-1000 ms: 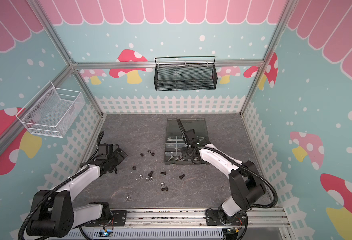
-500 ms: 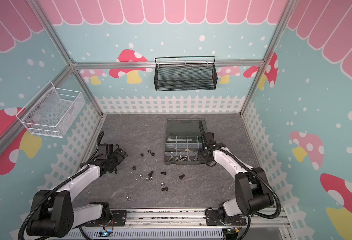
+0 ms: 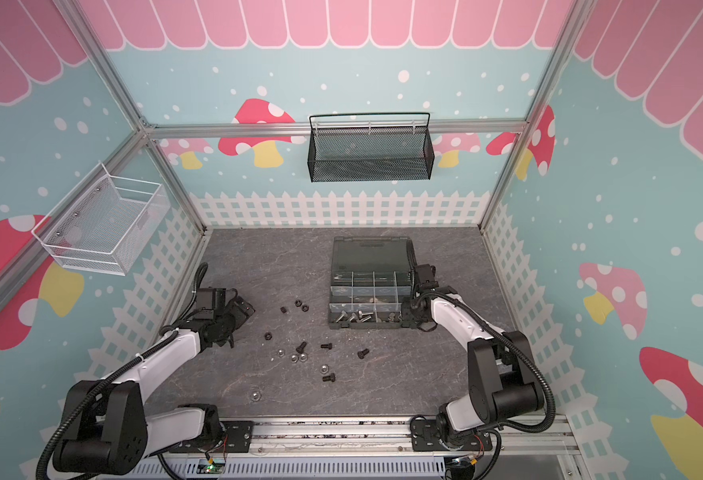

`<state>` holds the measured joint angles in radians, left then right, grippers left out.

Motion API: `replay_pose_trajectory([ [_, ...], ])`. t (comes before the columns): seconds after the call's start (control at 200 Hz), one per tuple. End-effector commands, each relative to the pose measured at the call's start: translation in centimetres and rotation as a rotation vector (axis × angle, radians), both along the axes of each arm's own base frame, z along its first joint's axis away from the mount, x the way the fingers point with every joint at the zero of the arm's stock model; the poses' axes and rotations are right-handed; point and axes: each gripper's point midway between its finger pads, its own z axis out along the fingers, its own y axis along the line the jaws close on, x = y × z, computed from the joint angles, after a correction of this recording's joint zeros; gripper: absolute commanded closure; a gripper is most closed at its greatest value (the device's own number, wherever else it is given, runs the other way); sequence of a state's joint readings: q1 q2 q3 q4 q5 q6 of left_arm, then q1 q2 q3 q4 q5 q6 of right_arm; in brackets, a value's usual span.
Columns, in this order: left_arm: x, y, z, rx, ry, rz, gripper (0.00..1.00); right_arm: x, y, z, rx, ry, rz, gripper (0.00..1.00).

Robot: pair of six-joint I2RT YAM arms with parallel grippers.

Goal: Sort the screws and nuts into containers
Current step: 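Open the right gripper and raise it beside the box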

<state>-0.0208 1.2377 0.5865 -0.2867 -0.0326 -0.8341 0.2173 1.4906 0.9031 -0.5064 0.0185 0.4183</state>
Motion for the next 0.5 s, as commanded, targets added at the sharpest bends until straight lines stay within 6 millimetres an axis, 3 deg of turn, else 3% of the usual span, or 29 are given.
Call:
replay_pose_trajectory([
  [0.0,0.3,0.2,0.5,-0.008,-0.021,0.018,0.0,0.1,-0.5,-0.5,-0.026,0.006,0.002,0.8],
  [0.24,0.3,0.2,0.4,-0.006,-0.018,0.018,0.0,0.1,-0.6,-0.7,-0.031,0.011,-0.006,0.65],
  [0.495,0.1,0.3,0.3,-0.001,-0.017,0.02,0.0,0.3,-0.4,1.7,-0.015,-0.044,-0.005,0.61],
])
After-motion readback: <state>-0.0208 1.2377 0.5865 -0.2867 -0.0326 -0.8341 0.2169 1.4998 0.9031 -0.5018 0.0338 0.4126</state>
